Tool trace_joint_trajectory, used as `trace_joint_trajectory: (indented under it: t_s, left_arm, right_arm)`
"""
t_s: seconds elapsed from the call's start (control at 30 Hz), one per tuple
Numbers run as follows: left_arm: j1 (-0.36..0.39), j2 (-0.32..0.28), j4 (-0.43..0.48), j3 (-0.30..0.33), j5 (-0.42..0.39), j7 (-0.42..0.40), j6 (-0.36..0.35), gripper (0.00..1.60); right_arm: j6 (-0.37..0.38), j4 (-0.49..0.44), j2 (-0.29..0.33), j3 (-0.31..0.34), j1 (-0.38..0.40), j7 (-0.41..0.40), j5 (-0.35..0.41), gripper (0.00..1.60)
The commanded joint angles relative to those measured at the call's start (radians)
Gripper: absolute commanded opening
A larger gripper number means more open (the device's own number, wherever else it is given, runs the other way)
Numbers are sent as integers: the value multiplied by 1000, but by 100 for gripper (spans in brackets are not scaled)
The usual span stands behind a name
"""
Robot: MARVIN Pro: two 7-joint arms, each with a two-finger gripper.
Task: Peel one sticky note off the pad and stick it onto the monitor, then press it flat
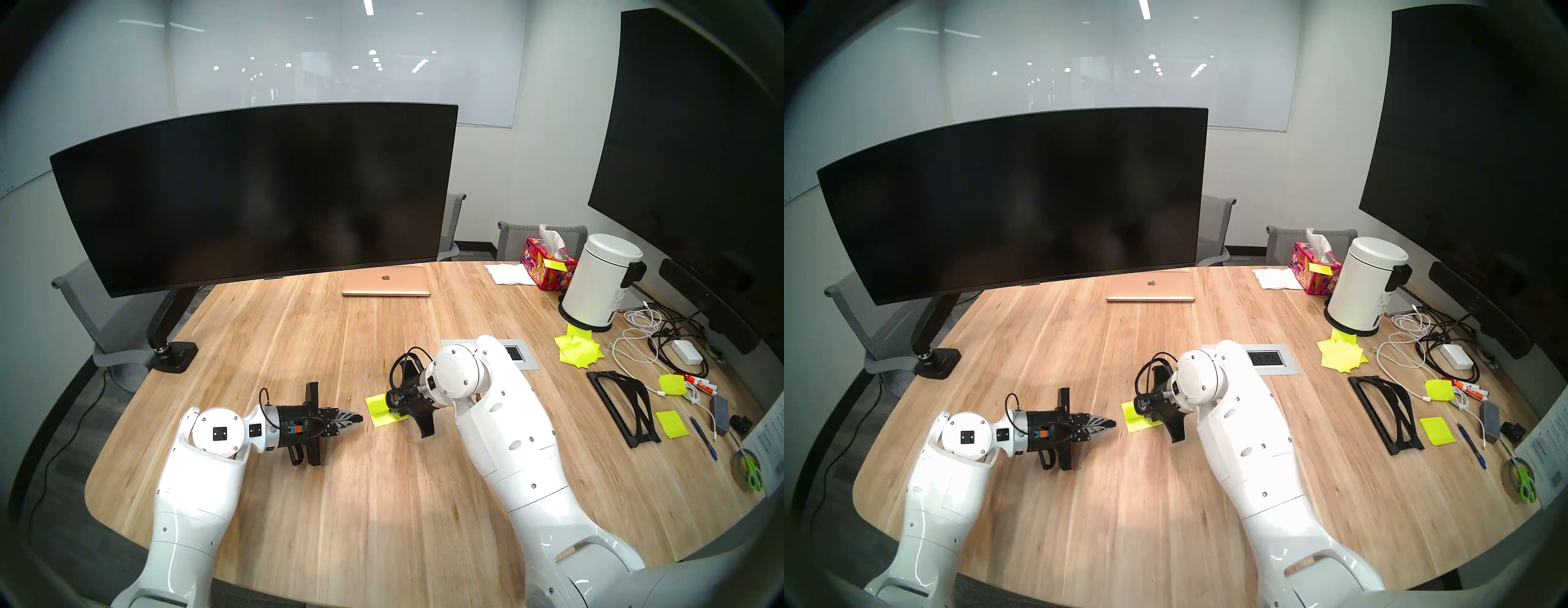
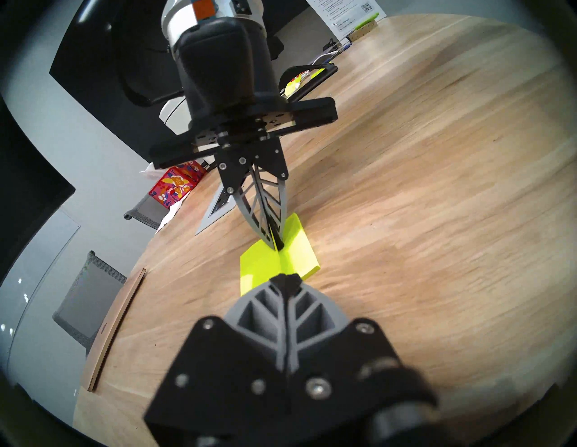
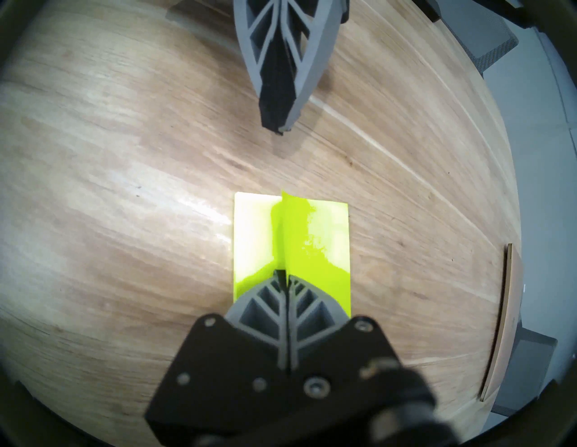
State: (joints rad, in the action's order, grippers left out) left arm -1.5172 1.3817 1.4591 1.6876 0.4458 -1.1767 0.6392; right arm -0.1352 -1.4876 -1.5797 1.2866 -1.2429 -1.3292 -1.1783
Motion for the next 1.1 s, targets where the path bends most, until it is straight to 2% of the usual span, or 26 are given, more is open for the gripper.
trace_joint_trajectory:
  t_s: [0.0,0.47,1.07]
  left_arm:
    - [27,9,4,2,1,14,-3,0]
    - [34,2,-5,-13,3,13,8,0]
    - [8,-42,16,-46,-15,0,70,0]
  right_arm:
    - [-2,-2,-10,-2,6,3,8,0]
    - [10,-19,-10,-5,3,-4,14,0]
    - [16,7,-15,-20,4,21,11,0]
